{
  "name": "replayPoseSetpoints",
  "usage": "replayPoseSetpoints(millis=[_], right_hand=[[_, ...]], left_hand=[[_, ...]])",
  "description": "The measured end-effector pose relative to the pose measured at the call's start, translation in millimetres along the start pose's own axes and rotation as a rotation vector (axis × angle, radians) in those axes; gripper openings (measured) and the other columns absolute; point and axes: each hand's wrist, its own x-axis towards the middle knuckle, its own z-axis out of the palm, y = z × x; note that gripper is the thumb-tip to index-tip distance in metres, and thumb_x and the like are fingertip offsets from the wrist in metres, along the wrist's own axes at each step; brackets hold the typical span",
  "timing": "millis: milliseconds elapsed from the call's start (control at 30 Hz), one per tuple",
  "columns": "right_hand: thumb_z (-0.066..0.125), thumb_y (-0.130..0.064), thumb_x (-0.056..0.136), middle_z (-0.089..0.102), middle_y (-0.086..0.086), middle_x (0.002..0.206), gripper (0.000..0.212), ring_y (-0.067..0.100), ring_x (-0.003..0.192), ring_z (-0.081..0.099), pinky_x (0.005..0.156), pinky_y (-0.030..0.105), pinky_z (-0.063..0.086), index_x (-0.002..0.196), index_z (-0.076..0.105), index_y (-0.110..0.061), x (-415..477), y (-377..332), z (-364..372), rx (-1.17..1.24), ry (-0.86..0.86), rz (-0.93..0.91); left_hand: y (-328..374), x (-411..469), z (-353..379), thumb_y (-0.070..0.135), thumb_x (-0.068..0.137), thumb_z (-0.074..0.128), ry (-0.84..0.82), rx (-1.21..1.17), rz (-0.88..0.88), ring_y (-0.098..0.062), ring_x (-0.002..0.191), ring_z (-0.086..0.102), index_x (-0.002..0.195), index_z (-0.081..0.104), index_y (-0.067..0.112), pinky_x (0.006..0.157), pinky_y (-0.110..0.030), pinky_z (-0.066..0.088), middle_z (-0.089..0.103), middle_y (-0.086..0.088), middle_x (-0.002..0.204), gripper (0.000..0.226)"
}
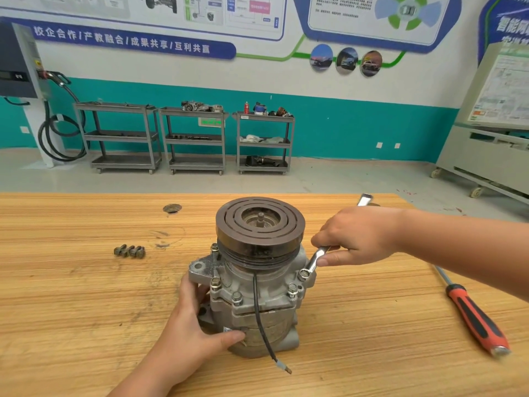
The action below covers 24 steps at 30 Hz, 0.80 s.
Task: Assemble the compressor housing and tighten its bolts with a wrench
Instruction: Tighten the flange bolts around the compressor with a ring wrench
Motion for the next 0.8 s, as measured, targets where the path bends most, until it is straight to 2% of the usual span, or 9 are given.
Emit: replayPoseSetpoints(millis=[100,200,267,300,367,433,500,667,800], right_hand=[[0.013,-0.07,0.08,0.046,-0.008,0.064,0.049,0.008,0.056,0.042,0.057,0.03,0.041,0.069,0.038,-0.029,-13.0,-11.0,0.7,0.035,-0.056,0.129],[0.017,-0.067,0.086,0.048,-0.006,0.064,0.052,0.009,0.056,0.043,0.048,0.024,0.031,0.068,0.042,-0.025,-25.7,-31.5,9.6,0.135,-0.041,0.308],[0.019,-0.062,0.092,0.048,-0.002,0.065,0.056,0.014,0.056,0.043,0.047,0.025,0.03,0.069,0.044,-0.018,-31.4,-48.0,16.2,0.261,-0.02,0.453],[0.021,-0.058,0.094,0.046,0.0,0.063,0.055,0.016,0.054,0.042,0.046,0.026,0.032,0.069,0.043,-0.015,-33.7,-54.6,17.4,0.378,-0.042,0.507],[0.029,-0.05,0.098,0.04,0.001,0.058,0.047,0.015,0.046,0.035,0.039,0.022,0.031,0.071,0.041,-0.014,-37.2,-63.0,16.1,0.806,-0.122,0.593],[0.036,-0.041,0.099,0.032,-0.002,0.053,0.039,0.011,0.039,0.026,0.033,0.017,0.022,0.07,0.041,-0.016,-40.2,-70.5,11.1,1.337,-0.18,0.684],[0.037,-0.036,0.1,0.026,-0.004,0.051,0.038,0.008,0.037,0.02,0.03,0.014,0.016,0.067,0.04,-0.018,-41.5,-79.5,10.7,1.711,-0.183,0.724],[0.037,-0.034,0.099,0.023,-0.005,0.047,0.037,0.006,0.034,0.017,0.03,0.01,0.016,0.065,0.041,-0.018,-32.1,-119.6,22.1,2.268,0.019,0.704],[0.042,-0.028,0.096,0.022,-0.001,0.049,0.028,0.008,0.034,0.021,0.034,0.012,0.023,0.071,0.043,-0.014,-16.2,-148.1,26.6,2.618,0.211,0.588]], left_hand=[[1.3,-0.5,0.7,0.065,0.035,0.086,-0.006,-0.021,0.004,0.01,0.118,0.048,0.128,0.022,0.056,0.1,-0.031,0.042,0.051,0.038,0.12,0.113],[2.7,-0.9,1.4,0.069,0.035,0.085,-0.007,-0.033,0.0,0.009,0.117,0.05,0.13,0.024,0.052,0.1,-0.036,0.044,0.053,0.035,0.121,0.114],[4.0,-1.9,1.5,0.067,0.035,0.086,-0.003,-0.042,-0.012,0.004,0.119,0.051,0.133,0.024,0.049,0.102,-0.042,0.045,0.056,0.027,0.124,0.117],[4.6,-2.4,1.7,0.067,0.035,0.087,0.002,-0.045,-0.017,0.002,0.12,0.051,0.135,0.024,0.048,0.103,-0.044,0.044,0.056,0.024,0.125,0.12],[6.4,-2.9,2.3,0.066,0.034,0.087,0.005,-0.048,-0.018,0.002,0.121,0.051,0.137,0.022,0.046,0.104,-0.045,0.043,0.054,0.023,0.128,0.123],[7.6,-3.0,3.1,0.065,0.035,0.087,0.002,-0.044,-0.011,0.003,0.12,0.051,0.138,0.021,0.046,0.104,-0.044,0.043,0.054,0.025,0.126,0.123],[8.0,-3.1,3.1,0.066,0.035,0.086,0.001,-0.042,-0.015,0.002,0.122,0.049,0.137,0.021,0.048,0.105,-0.043,0.043,0.053,0.025,0.127,0.122],[6.0,-1.8,0.6,0.068,0.034,0.087,-0.004,-0.028,-0.039,-0.001,0.124,0.048,0.136,0.02,0.051,0.106,-0.046,0.042,0.05,0.018,0.133,0.123],[5.1,-1.5,-0.9,0.068,0.034,0.087,0.0,0.006,-0.023,-0.004,0.122,0.051,0.128,0.021,0.06,0.105,-0.045,0.043,0.052,0.015,0.132,0.115]])
